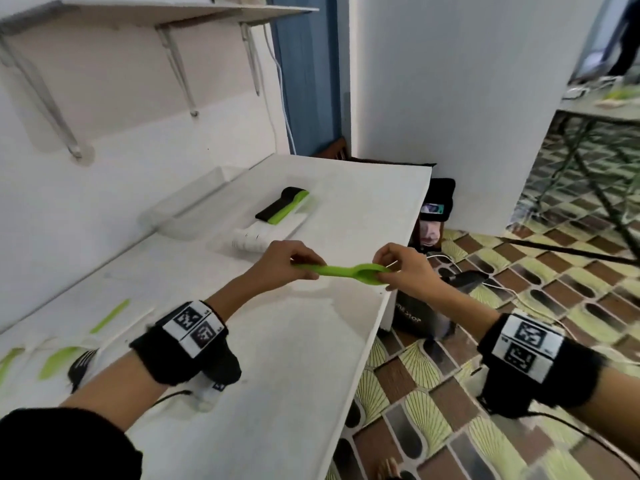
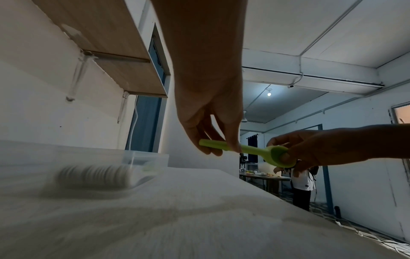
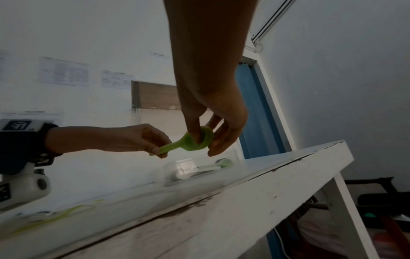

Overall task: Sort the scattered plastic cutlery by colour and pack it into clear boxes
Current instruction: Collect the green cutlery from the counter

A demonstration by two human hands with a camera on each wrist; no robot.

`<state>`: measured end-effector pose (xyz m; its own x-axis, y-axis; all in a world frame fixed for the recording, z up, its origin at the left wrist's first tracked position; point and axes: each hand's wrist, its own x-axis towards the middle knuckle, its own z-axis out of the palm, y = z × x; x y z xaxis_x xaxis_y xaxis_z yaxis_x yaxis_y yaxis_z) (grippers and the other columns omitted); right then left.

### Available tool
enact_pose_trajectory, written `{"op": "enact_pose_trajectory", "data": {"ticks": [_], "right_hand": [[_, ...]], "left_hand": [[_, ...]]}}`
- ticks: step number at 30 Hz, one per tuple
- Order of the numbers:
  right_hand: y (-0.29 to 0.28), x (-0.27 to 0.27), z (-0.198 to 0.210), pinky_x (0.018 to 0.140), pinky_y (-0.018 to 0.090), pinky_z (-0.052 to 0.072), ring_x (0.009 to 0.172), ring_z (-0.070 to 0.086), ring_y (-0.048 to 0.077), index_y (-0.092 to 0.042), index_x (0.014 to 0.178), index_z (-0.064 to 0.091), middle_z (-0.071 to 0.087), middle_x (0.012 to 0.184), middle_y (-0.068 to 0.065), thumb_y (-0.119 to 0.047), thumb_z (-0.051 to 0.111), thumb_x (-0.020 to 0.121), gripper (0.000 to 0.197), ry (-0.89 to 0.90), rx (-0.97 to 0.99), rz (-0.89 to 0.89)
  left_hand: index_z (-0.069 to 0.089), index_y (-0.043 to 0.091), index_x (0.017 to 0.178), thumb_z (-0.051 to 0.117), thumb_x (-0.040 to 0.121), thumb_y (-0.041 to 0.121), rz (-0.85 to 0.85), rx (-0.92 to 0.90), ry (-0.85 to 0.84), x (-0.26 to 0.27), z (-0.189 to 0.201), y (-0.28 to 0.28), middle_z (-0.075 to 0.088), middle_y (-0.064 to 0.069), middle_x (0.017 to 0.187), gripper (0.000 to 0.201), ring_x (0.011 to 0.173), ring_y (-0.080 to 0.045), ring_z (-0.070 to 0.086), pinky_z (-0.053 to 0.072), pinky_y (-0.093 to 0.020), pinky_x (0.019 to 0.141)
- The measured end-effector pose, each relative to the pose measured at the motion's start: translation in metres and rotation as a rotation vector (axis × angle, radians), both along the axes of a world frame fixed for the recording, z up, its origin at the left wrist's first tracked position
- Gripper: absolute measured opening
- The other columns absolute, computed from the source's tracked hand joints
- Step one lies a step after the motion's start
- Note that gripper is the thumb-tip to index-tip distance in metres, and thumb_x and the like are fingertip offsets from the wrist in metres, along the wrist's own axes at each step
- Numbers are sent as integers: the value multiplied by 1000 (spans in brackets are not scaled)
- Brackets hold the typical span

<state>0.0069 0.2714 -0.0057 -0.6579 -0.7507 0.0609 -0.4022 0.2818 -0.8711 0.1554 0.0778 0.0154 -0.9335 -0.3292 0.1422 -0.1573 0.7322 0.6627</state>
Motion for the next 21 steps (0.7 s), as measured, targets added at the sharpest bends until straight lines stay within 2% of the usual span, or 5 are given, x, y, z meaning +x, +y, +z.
{"op": "enact_pose_trajectory", "data": {"ticks": [7,9,14,18,21], "right_hand": [[-50,-85,7,51,16,53,74,60,15,-24,87,59,65,89,7,-2,63,81,23,62,32,103],[-69,-105,10,51,14,51,75,59,16,-21,89,61,64,87,4,-2,62,82,21,64,41,128],[-114,-141,14,52,15,49,76,59,15,-17,93,64,62,82,-2,-2,62,82,18,66,29,198],[-148,-162,17,52,14,49,78,60,18,-15,93,66,64,86,2,-2,62,82,17,78,2,255],[-176,-175,18,51,14,49,77,61,20,-14,93,66,65,87,4,0,62,81,19,105,2,314]], "left_hand": [[74,15,94,79,71,7,52,0,44,-81,6,-43,64,13,83,25,76,11,56,40,-4,72],[74,15,94,79,71,8,72,2,45,-95,6,-58,65,12,85,25,78,10,57,42,-6,74],[73,13,100,75,75,4,131,-35,51,-116,7,-91,64,8,88,27,81,12,56,39,-3,76],[73,15,100,75,74,3,217,-14,53,-122,8,-109,68,-2,95,28,86,-4,60,45,-11,82],[72,15,100,75,74,1,272,23,62,-124,8,-123,68,-1,94,29,82,4,60,44,-6,77]]}}
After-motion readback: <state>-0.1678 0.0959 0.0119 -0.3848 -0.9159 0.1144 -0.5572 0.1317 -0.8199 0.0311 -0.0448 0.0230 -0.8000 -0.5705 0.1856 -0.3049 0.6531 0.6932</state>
